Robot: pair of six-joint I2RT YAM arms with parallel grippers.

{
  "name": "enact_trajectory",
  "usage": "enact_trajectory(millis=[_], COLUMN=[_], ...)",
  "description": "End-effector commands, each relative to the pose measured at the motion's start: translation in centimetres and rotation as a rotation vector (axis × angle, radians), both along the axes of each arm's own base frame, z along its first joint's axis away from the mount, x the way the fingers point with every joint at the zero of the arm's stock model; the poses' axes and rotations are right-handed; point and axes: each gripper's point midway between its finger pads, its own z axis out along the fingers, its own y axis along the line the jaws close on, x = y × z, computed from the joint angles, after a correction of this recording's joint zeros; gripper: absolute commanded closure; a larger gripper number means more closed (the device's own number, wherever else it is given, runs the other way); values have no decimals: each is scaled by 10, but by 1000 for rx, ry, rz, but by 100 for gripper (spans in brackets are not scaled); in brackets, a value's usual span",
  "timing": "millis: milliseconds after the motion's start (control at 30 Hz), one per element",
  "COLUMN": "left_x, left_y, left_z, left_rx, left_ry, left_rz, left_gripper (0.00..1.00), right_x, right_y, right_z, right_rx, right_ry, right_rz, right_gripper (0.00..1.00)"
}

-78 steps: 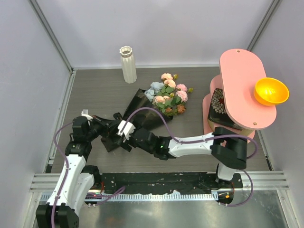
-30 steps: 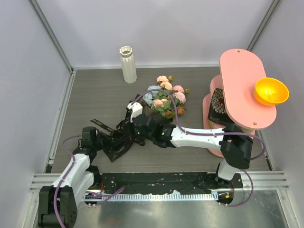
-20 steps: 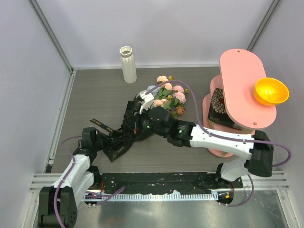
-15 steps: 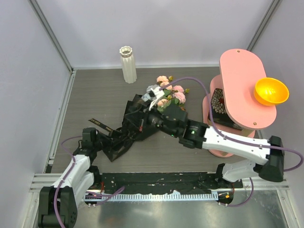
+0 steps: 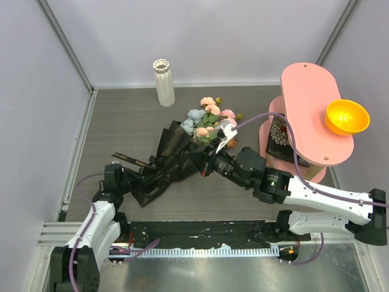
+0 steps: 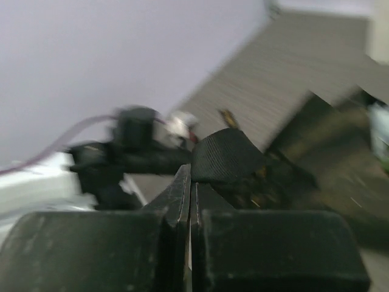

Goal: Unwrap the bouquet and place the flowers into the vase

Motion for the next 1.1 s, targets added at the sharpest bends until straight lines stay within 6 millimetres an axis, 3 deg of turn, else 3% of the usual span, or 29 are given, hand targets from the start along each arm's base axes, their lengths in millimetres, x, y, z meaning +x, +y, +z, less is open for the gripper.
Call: enact_trajectory(millis=[0,67,133,233,300,400,433,467,500,567,667,700,733,767,800,833,900,967,1000,1067], left_x=[5,7,10,16,17,19,20,19,19,18,14,13,11,9,8,6,5,4,4,0], left_y=[-1,-1,-3,-9,-12,-16,-17,-17,-17,-16,-14,-13,-12,-10,-10,-10,-10,-9,-9,-8], left_z=[17,23,32,51,57,69,73,73,73,72,62,57,51,45,41,38,36,35,33,27], left_rx=[12,13,9,8,16,18,16,17,16,18,27,30,29,35,31,27,24,35,40,50], left_ry=[-72,-103,-144,-230,-252,-278,-286,-283,-282,-284,-259,-243,-219,-194,-175,-167,-161,-161,-157,-131], left_rz=[-27,-28,-42,-93,-133,-169,-174,-177,-174,-174,-163,-152,-145,-133,-130,-129,-128,-129,-131,-135], left_gripper=[91,88,82,69,62,50,49,49,50,55,65,70,73,74,75,75,74,72,72,71], right_x=[40,34,21,-16,-29,-45,-43,-43,-41,-37,-26,-21,-12,-7,-1,8,25,34,40,50], right_y=[-91,-123,-139,-128,-126,-127,-127,-127,-119,-94,-44,-30,-9,3,19,39,66,80,88,99], right_z=[-101,-138,-160,-182,-188,-212,-214,-229,-224,-220,-178,-183,-163,-160,-184,-166,-179,-189,-185,-203], right_rx=[-468,-609,-645,-631,-595,-656,-694,-774,-795,-797,-669,-689,-665,-678,-755,-729,-771,-787,-776,-786], right_ry=[97,146,181,259,333,410,418,437,410,388,261,248,189,173,188,157,151,155,146,157], right_rz=[-428,-480,-450,-226,-179,-119,-129,-126,-101,-52,44,60,78,84,99,105,88,84,77,77], right_gripper=[99,99,99,99,99,99,86,70,47,41,34,33,31,31,31,31,34,42,52,57])
